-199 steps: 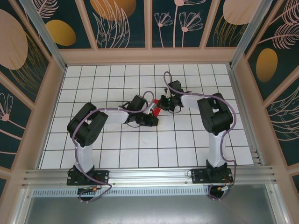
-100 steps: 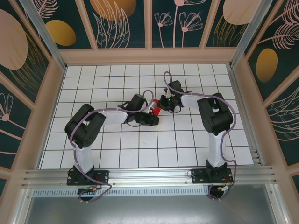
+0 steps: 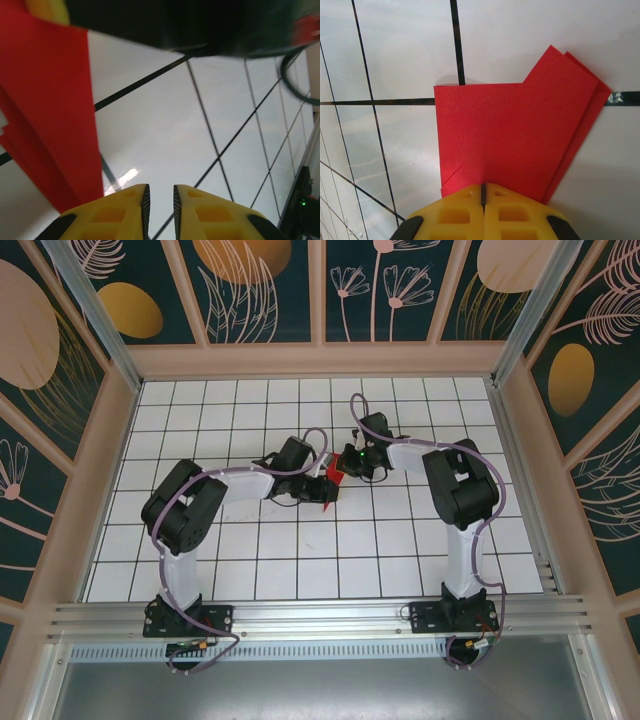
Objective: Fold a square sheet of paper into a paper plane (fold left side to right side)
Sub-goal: Fold the wing for the fifth time at the center of the table.
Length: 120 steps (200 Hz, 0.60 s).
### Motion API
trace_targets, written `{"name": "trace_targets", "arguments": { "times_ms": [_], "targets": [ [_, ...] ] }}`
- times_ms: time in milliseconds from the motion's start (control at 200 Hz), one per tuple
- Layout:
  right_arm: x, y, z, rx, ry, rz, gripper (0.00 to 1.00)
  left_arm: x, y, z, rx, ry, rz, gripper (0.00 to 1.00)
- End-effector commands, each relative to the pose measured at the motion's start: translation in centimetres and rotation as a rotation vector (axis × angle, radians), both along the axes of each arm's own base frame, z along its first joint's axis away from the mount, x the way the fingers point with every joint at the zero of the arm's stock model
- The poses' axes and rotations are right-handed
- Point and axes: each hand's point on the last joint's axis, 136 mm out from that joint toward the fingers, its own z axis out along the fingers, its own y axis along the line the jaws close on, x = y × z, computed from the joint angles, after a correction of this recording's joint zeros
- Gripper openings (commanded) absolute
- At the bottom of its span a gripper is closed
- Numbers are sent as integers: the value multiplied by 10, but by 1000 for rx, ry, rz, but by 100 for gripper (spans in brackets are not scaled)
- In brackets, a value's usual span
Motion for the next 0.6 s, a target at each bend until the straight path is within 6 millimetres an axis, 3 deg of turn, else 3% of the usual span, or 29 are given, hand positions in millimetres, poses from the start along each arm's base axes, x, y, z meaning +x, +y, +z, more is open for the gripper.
{"name": "trace_targets", "arguments": {
  "times_ms": [0, 275, 596],
  "targets": [
    [-13, -26, -40, -129, 94, -39, 6, -2, 0, -4, 2, 7, -24, 23],
    [-13, -27, -40, -134, 95, -40, 6, -16, 12, -33, 74, 59, -38, 22],
    [-13, -28, -41, -144, 100, -39, 6, -31, 24, -49, 121, 93, -58, 21]
  ]
}}
